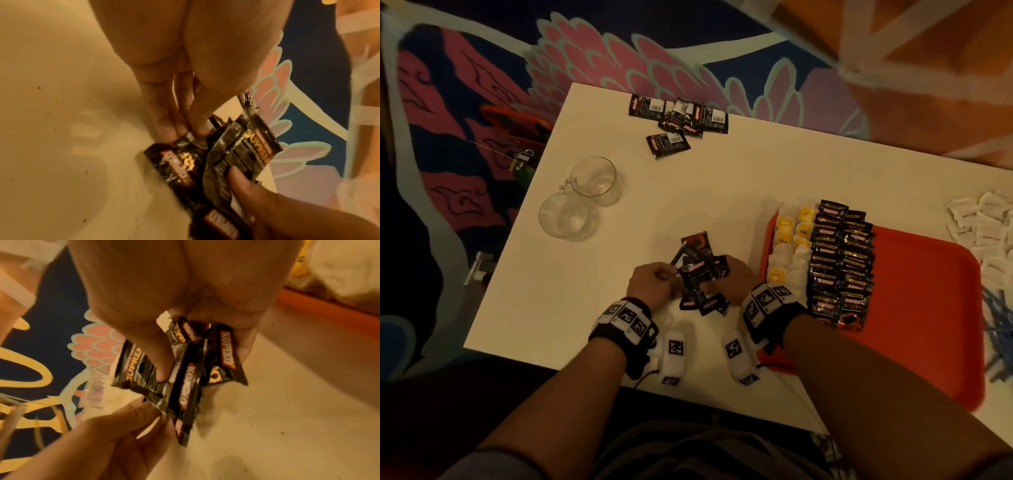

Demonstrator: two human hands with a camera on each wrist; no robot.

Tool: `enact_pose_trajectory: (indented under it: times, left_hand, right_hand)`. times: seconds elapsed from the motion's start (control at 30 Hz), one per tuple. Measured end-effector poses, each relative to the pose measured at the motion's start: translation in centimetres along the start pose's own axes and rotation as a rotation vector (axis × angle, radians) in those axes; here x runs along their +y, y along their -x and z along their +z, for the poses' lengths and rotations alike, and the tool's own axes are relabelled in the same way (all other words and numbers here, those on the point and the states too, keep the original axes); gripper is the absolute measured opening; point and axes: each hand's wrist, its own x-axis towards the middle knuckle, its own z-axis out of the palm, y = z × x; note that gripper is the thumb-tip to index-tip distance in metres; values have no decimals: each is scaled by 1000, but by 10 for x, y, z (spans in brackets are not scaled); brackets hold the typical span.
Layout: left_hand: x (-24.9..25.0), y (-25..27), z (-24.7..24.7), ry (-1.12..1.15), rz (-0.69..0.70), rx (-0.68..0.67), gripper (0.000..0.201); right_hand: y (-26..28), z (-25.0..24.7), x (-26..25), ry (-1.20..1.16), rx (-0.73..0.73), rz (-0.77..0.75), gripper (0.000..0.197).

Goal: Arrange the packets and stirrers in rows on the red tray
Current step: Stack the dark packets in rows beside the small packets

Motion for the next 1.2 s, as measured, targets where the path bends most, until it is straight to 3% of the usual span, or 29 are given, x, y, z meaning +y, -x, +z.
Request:
enact_pose_trajectory:
  times: [0.13, 0.27, 0.4, 0.53, 0.6, 0.67, 0.73, 0.8, 0.9, 1.03, 1.1, 1.2]
  left_hand:
    - [18, 21, 12, 220, 19, 29, 31]
    - [41, 46, 23, 428, 60, 37, 27]
    - [57, 70, 37, 485, 101, 44, 23]
    - [52, 79, 50, 571, 49, 55, 8]
    - [50, 87, 55, 642, 1, 23, 29]
    - [49, 95, 60, 773, -47, -45, 41]
    - [49, 100, 65, 922, -79, -95, 49]
    - [52, 103, 68, 925, -76, -82, 46]
    - [54, 102, 68, 822, -65, -35, 31]
    - [52, 85, 56, 676, -49, -25, 41]
    - [48, 59, 44, 301, 66, 57, 39]
    - [43, 16, 24, -535, 350, 167, 27]
  right_hand:
    - [25, -20, 0, 10, 108, -100, 45]
    - [51, -43, -4, -42, 150, -175, 43]
    - [76, -65, -5, -143, 145, -188, 40]
    - [93, -73, 0, -217, 130, -105, 60]
    - [96, -72, 5, -271, 107, -77, 67]
    - [98, -68, 9, -302, 73, -76, 57]
    - [101, -63, 8, -255, 23, -90, 44]
    - [104, -56, 6, -196, -16, -109, 40]
    - [103, -48, 3, -183, -47, -127, 43]
    - [95, -47, 0, -119, -8, -139, 37]
    - [89, -49, 0, -148, 53, -99, 36]
    - [82, -53, 4, -259, 151, -34, 35]
